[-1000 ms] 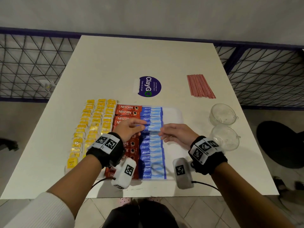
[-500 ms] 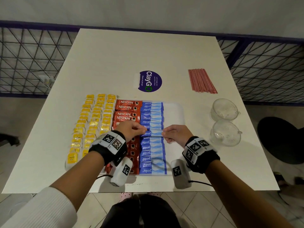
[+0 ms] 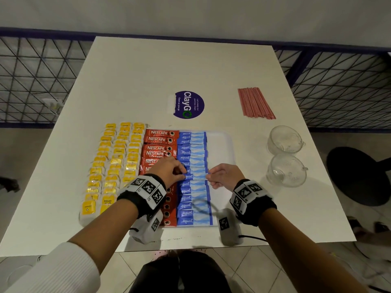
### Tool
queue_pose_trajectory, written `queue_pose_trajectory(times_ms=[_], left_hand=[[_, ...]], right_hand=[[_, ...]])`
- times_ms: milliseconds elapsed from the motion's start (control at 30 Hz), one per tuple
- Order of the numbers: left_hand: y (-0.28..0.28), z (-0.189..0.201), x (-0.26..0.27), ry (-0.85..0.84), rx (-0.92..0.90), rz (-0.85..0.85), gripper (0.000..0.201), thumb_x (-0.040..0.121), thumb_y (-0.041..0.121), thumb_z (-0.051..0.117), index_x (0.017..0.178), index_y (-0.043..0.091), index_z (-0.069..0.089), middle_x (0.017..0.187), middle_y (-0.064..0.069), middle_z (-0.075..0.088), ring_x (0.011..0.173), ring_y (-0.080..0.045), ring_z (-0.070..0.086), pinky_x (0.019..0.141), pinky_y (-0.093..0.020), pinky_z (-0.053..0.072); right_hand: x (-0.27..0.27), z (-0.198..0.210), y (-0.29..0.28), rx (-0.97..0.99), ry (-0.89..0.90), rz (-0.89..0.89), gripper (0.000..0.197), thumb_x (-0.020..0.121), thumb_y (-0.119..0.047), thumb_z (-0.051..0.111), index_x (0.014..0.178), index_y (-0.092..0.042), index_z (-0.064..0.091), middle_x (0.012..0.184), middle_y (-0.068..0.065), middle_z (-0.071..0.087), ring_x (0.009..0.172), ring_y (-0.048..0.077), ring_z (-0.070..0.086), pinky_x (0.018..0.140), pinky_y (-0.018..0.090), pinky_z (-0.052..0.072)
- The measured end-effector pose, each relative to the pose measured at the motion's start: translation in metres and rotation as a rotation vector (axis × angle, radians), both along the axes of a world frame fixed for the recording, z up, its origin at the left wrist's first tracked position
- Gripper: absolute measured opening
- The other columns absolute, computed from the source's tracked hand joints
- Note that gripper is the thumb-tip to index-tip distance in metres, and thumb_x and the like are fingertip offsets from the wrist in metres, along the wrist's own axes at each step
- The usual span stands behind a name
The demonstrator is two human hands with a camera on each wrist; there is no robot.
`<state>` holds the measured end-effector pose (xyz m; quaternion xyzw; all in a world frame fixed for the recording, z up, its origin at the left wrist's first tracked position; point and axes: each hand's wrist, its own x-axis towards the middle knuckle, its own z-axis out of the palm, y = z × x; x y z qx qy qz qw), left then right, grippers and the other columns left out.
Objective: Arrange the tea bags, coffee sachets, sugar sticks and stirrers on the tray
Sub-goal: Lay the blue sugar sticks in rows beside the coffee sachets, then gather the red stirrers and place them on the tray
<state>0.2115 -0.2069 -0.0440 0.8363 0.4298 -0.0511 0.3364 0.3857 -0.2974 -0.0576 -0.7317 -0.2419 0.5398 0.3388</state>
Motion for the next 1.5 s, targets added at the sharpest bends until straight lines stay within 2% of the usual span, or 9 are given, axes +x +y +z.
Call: queue_pose_trajectory(times_ms=[433, 667, 900, 1000, 1067, 1133, 1200, 1367, 1500], left_hand=[[0.001, -0.002, -0.001, -0.036, -0.009, 0.025, 0.016, 0.087, 0.021, 0.063, 0.100, 0.014, 0.065, 0.097, 0.004, 0.047, 0.092, -0.011, 0.047, 0.080, -0.017, 0.035], [0.009, 0.011, 0.002, -0.061, -0.007, 0.035, 0.015, 0.087, 0.021, 0.062, 0.099, 0.012, 0.066, 0.097, 0.004, 0.049, 0.093, -0.013, 0.051, 0.078, -0.018, 0.035], [0.027, 0.050, 0.015, -0.176, -0.198, 0.000, 0.009, 0.092, 0.024, 0.056, 0.089, 0.017, 0.061, 0.096, 0.005, 0.059, 0.091, -0.011, 0.053, 0.076, -0.019, 0.041], [0.039, 0.067, 0.024, -0.254, -0.334, -0.018, 0.013, 0.092, 0.025, 0.055, 0.080, 0.022, 0.059, 0.093, 0.000, 0.065, 0.091, -0.019, 0.060, 0.087, -0.029, 0.046], [0.048, 0.079, 0.033, -0.268, -0.383, -0.041, 0.012, 0.094, 0.025, 0.053, 0.087, 0.017, 0.060, 0.082, 0.004, 0.063, 0.071, -0.013, 0.059, 0.072, -0.023, 0.048], [0.056, 0.086, 0.044, -0.279, -0.404, -0.045, 0.011, 0.095, 0.022, 0.051, 0.092, 0.014, 0.059, 0.077, 0.006, 0.061, 0.055, -0.005, 0.054, 0.056, -0.015, 0.044], [0.063, 0.089, 0.057, -0.281, -0.431, -0.030, 0.011, 0.095, 0.021, 0.050, 0.095, 0.013, 0.058, 0.078, 0.004, 0.060, 0.050, -0.002, 0.053, 0.050, -0.014, 0.042], [0.081, 0.087, 0.100, -0.204, -0.506, -0.045, 0.010, 0.096, 0.024, 0.048, 0.094, 0.017, 0.055, 0.086, 0.007, 0.060, 0.067, -0.010, 0.053, 0.059, -0.018, 0.044], [0.105, 0.083, 0.143, -0.217, -0.539, 0.040, 0.009, 0.096, 0.026, 0.048, 0.093, 0.018, 0.054, 0.089, 0.006, 0.059, 0.067, -0.011, 0.053, 0.057, -0.019, 0.044]], right_hand=[[0.002, -0.006, -0.001, -0.018, -0.059, 0.031, 0.018, 0.075, -0.021, 0.076, 0.077, -0.012, 0.061, 0.067, 0.003, 0.066, 0.061, 0.016, 0.059, 0.080, 0.032, 0.053], [0.007, 0.010, -0.001, -0.006, -0.016, -0.022, 0.016, 0.081, -0.012, 0.071, 0.075, -0.007, 0.057, 0.066, 0.008, 0.060, 0.055, 0.016, 0.053, 0.054, 0.021, 0.048], [0.012, 0.046, 0.029, -0.001, -0.087, -0.035, 0.019, 0.084, -0.015, 0.068, 0.073, -0.009, 0.053, 0.065, 0.008, 0.056, 0.053, 0.016, 0.050, 0.049, 0.021, 0.047], [0.018, 0.072, 0.045, -0.002, -0.117, -0.081, 0.019, 0.085, -0.016, 0.067, 0.074, -0.010, 0.052, 0.068, 0.007, 0.054, 0.052, 0.016, 0.048, 0.047, 0.022, 0.045], [0.024, 0.093, 0.050, 0.004, -0.151, -0.100, 0.014, 0.086, -0.017, 0.064, 0.084, -0.009, 0.053, 0.075, 0.007, 0.054, 0.057, 0.017, 0.049, 0.052, 0.026, 0.045], [0.035, 0.114, 0.054, 0.002, -0.206, -0.092, 0.018, 0.089, -0.019, 0.061, 0.100, -0.006, 0.054, 0.084, 0.008, 0.054, 0.063, 0.017, 0.051, 0.057, 0.027, 0.047], [0.053, 0.133, 0.057, -0.023, -0.245, -0.099, 0.028, 0.090, -0.019, 0.060, 0.113, -0.005, 0.053, 0.089, 0.008, 0.053, 0.067, 0.017, 0.052, 0.062, 0.030, 0.048], [0.120, 0.165, 0.076, -0.143, -0.397, -0.100, 0.028, 0.087, -0.019, 0.062, 0.106, 0.002, 0.059, 0.091, 0.013, 0.058, 0.070, 0.022, 0.055, 0.065, 0.035, 0.051], [0.174, 0.167, 0.100, -0.209, -0.483, -0.096, 0.022, 0.090, -0.017, 0.059, 0.101, -0.001, 0.048, 0.077, 0.012, 0.051, 0.060, 0.022, 0.048, 0.067, 0.039, 0.046]])
